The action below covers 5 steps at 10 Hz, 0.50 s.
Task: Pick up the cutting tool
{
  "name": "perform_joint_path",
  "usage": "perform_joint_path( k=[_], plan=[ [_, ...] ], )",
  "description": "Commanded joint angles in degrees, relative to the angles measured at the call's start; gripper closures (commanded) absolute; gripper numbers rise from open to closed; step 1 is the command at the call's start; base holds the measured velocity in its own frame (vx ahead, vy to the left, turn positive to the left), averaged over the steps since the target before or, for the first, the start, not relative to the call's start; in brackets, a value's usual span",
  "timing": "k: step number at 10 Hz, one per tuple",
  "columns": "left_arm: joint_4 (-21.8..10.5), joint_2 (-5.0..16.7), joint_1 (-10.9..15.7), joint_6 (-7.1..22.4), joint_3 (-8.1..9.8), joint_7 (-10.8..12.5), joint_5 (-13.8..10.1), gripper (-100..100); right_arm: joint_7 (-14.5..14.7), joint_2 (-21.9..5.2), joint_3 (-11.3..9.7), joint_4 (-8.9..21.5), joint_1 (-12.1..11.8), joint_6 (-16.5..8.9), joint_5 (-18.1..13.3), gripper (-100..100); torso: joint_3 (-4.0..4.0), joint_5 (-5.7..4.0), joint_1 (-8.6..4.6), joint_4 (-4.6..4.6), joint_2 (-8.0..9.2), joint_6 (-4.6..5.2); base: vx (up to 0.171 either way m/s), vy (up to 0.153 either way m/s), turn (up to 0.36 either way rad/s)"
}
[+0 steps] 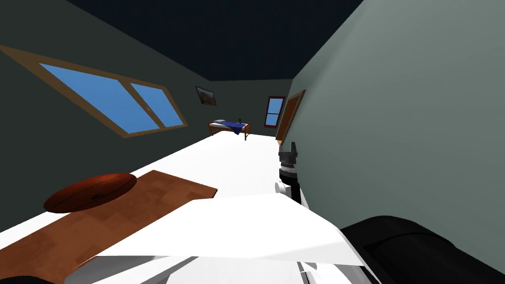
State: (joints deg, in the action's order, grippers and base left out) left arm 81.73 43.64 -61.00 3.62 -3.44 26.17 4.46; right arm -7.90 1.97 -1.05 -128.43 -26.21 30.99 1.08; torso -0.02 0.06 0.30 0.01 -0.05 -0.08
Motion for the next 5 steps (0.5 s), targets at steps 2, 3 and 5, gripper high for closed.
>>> perform_joint_path(
  k=[2,3,5],
  plan=[
    [-2.25,1.85,-1.52,2.61,-1.77,1.7,-0.87,-100,0.0,0.0,0.0,0.0,0.0,0.0,0.0,0,0.0,-0.01,0.0,0.0,0.0,0.01,0.01,0.066,-0.317],
    [-3.09,2.52,-1.82,3.26,-2.34,2.25,-1.22,-100,0.0,0.0,0.0,0.0,0.0,0.0,0.0,0,0.0,-0.01,-0.04,0.0,0.0,0.01,0.004,0.062,-0.321],
    [-4.71,3.83,-2.36,4.55,-3.43,3.37,-2.02,-100,0.0,0.0,0.0,0.0,0.0,0.0,0.0,0,-0.01,-0.01,-0.05,0.0,-0.01,-0.01,0.006,0.063,-0.274]
  ],
)
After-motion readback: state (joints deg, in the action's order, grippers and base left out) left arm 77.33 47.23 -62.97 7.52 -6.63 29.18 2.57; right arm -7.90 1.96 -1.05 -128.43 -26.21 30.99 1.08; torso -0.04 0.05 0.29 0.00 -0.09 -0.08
